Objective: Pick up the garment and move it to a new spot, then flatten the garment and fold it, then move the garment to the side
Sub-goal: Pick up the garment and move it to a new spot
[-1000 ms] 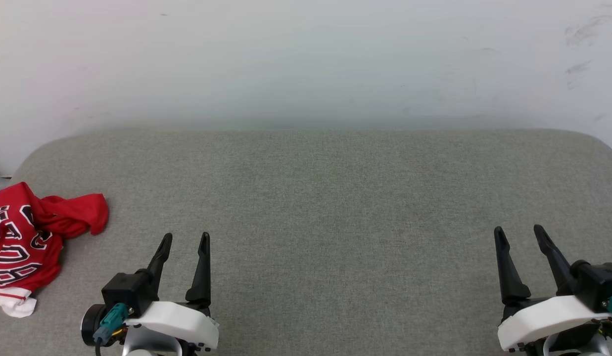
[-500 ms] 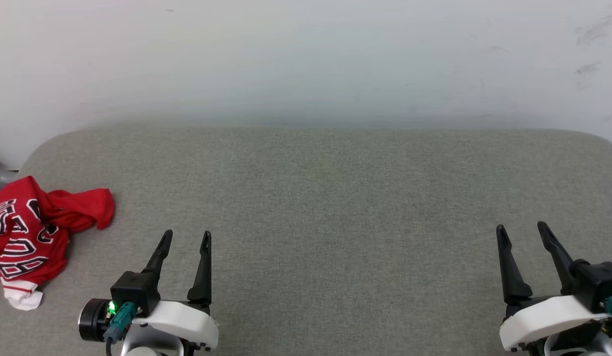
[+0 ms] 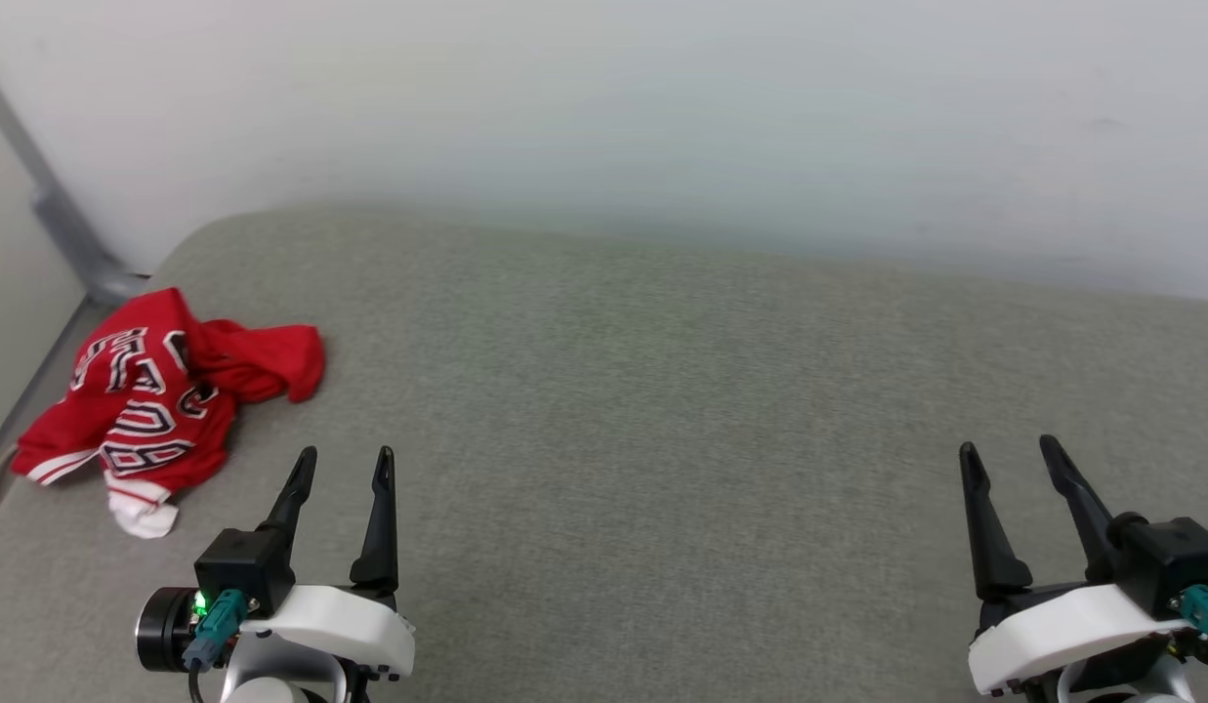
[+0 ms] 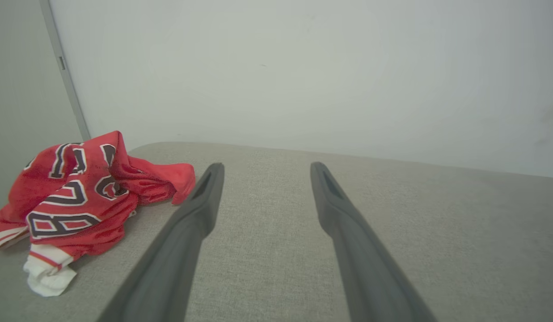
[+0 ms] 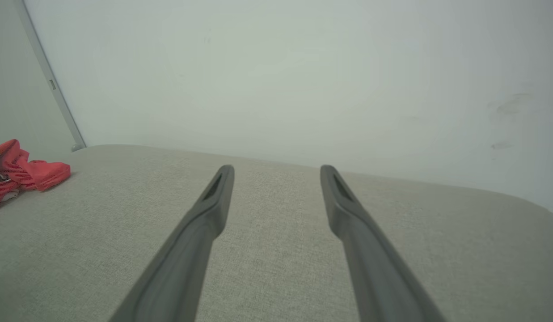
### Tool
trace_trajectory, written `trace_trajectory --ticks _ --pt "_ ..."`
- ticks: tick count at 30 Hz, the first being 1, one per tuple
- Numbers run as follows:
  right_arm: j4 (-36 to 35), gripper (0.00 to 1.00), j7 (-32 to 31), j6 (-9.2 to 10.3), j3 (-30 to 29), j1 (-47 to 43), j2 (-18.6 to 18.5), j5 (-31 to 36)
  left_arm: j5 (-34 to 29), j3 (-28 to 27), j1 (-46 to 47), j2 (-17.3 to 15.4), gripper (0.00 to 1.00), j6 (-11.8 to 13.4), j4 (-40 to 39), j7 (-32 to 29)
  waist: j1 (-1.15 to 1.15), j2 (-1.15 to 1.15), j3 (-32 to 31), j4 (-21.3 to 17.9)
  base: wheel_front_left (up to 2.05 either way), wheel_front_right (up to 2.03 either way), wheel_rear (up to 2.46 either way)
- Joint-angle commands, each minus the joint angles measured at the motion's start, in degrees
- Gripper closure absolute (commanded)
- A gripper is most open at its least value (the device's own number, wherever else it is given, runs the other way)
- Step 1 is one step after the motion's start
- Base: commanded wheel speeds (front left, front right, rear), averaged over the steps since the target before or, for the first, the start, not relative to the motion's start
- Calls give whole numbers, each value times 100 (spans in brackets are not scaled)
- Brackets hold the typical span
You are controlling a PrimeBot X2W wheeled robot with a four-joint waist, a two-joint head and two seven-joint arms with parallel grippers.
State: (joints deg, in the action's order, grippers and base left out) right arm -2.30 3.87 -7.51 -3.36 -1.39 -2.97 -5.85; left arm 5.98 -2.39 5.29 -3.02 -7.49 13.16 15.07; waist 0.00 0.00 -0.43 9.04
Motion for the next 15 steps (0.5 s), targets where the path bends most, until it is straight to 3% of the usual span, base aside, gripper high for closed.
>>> trace_trajectory --ticks 1,15 --pt "-40 0 24 4 41 2 14 -24 13 -23 79 6 0 7 24 15 0 0 25 256 0 0 0" --pt "-95 0 4 4 276 92 13 16 -16 -176 70 8 0 27 56 15 0 0 31 1366 0 0 0"
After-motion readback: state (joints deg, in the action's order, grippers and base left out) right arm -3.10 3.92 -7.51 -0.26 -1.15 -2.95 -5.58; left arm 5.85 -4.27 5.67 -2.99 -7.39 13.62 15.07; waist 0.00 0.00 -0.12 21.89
